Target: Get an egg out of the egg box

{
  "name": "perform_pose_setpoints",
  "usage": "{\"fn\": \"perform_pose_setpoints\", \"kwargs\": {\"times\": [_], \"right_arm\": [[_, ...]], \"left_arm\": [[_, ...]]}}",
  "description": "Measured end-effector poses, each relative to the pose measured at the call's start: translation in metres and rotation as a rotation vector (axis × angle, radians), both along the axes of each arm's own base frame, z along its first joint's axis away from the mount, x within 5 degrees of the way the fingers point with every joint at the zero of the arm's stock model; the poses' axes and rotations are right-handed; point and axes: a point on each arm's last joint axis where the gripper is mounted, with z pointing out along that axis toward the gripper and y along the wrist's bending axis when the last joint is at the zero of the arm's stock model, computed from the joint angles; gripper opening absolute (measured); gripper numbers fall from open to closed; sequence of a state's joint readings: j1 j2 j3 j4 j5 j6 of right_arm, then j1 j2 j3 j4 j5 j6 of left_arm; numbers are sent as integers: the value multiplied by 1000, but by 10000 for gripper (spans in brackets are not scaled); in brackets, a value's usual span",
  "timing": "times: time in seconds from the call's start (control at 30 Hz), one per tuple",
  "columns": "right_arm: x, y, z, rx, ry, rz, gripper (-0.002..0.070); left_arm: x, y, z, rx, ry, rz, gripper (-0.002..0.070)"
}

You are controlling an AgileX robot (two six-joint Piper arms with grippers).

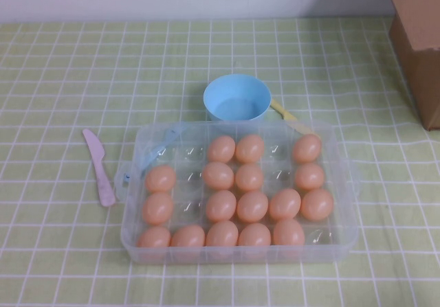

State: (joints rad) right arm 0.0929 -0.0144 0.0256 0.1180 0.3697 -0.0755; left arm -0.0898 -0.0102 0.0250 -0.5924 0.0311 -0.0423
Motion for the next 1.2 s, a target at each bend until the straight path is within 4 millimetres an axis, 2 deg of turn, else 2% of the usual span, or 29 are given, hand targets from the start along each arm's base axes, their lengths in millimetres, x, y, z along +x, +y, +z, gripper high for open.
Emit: {"fn": "perform_pose_setpoints", "kwargs": {"times": [0.13,0.23,0.4,0.53,0.7,0.8,0.97,1.2], "right_arm": [[0,0,0,0,0,0,-17],[0,0,0,0,0,0,-17],[0,0,0,0,0,0,-17],[0,0,0,0,0,0,-17],[0,0,0,0,0,0,-17],[0,0,0,0,0,0,-17],[0,0,0,0,0,0,-17],[0,0,0,0,0,2,-17]], "left_arm": [[0,0,0,8,1,-1,-4],[-2,-6,-2,25,73,-66,-4],[-5,-20,33,178,225,-240,-4],[2,-30,66,362,383,-409,-4],[32,-36,104,529,550,-547,-4],[59,-37,114,599,645,-594,-4],[105,-53,116,735,756,-708,-4],[148,-109,108,924,770,-870,-4]]}}
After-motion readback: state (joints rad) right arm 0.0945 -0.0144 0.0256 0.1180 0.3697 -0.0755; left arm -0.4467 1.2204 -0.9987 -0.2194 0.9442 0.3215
